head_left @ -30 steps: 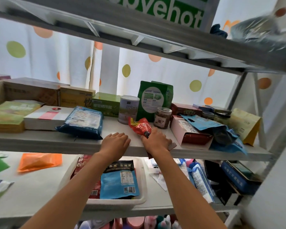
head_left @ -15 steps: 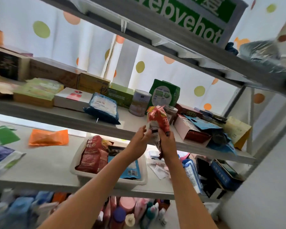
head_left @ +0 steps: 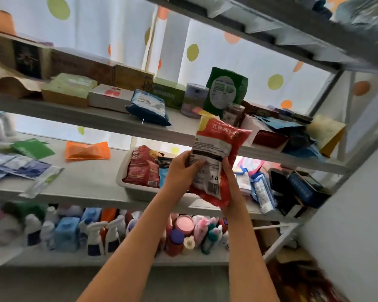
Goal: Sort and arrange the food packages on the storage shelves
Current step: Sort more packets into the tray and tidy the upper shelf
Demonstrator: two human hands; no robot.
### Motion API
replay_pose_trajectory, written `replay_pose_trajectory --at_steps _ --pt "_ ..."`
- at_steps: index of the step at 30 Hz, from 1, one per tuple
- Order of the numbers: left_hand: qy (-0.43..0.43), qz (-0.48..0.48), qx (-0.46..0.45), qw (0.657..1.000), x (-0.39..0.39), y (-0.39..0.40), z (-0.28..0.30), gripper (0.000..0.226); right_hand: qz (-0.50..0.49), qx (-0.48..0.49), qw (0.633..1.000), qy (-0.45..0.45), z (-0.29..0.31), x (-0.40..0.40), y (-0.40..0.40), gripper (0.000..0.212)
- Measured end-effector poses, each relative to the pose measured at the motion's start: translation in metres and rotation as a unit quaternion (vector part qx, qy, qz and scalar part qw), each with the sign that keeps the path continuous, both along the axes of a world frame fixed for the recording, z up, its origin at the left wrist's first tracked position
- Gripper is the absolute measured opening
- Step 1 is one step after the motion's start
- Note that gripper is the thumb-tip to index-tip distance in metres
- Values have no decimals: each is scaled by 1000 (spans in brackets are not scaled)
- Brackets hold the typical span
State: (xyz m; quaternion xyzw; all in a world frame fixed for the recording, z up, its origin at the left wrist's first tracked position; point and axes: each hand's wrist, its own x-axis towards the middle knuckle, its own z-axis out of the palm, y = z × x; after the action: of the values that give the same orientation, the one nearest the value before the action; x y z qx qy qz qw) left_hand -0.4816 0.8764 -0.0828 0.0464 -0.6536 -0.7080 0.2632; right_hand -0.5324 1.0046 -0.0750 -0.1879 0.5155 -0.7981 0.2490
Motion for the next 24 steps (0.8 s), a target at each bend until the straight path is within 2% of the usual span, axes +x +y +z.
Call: replay_pose_trajectory --at_steps 3,7,12,15,19,24 --pt "0 57 -47 997 16 22 -11 16 -53 31 998 19 -26 9 29 77" --pt "-16 96 -53 994 34 66 -28 19 -81 76 993 34 -42 22 84 53" --pt "-84 110 -74 988 58 134 -49 32 -90 111 989 48 -59 41 151 48" --pt "-114 41 -78 989 71 170 -54 39 -95 99 990 20 -75 47 198 47" --pt "-174 -60 -67 981 87 202 -57 43 -53 69 996 -23 -84 58 247 40" --pt "-173 -145 16 974 109 239 -51 38 -38 89 995 -27 -86 72 291 39"
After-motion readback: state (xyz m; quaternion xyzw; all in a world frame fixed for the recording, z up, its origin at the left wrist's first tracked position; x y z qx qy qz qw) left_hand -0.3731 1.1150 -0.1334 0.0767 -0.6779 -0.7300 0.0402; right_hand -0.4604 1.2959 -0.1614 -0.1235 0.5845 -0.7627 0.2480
